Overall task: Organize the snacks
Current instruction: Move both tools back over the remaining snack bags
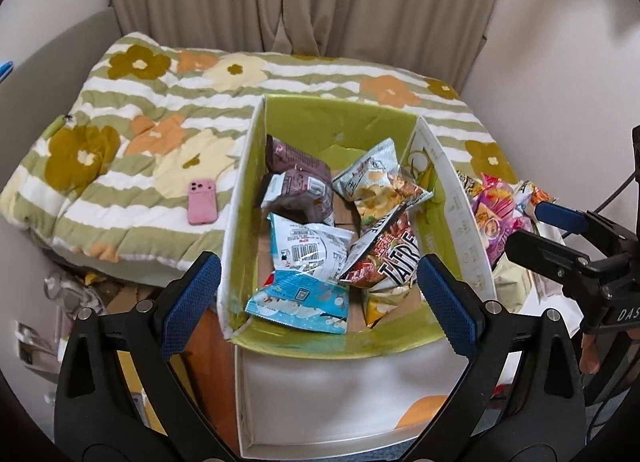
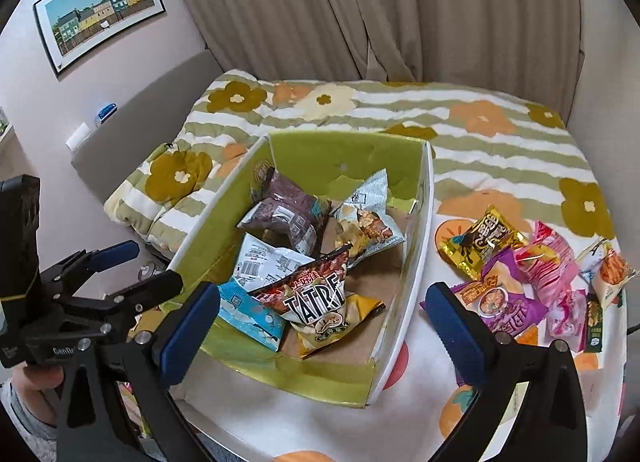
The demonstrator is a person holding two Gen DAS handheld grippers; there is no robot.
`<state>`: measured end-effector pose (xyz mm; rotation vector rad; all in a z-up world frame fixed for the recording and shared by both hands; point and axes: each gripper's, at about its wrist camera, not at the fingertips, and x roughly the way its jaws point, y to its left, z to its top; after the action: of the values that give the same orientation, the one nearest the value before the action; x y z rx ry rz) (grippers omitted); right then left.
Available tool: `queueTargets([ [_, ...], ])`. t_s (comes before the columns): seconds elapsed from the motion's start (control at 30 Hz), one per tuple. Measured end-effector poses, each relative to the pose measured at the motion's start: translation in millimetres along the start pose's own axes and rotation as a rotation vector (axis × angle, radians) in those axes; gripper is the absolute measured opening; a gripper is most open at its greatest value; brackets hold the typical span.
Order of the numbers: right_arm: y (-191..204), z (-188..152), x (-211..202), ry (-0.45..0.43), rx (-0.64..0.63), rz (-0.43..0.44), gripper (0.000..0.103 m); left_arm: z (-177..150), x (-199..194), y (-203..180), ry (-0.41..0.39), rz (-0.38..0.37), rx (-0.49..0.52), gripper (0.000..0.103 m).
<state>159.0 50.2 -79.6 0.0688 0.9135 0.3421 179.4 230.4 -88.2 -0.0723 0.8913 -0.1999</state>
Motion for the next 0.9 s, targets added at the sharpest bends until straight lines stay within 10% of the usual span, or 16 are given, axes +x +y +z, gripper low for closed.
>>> queueTargets([
  [0.47, -19, -14, -62, -0.111, 0.054, -0.084, 0.103, -4, -27, -51, -0.045, -0.091, 0.059, 0.098],
  [0.9, -134, -23, -124, -0.190, 0.018, -0.176, 0.103, -6, -14, -183, -0.066, -0.102, 0.031, 0.098],
])
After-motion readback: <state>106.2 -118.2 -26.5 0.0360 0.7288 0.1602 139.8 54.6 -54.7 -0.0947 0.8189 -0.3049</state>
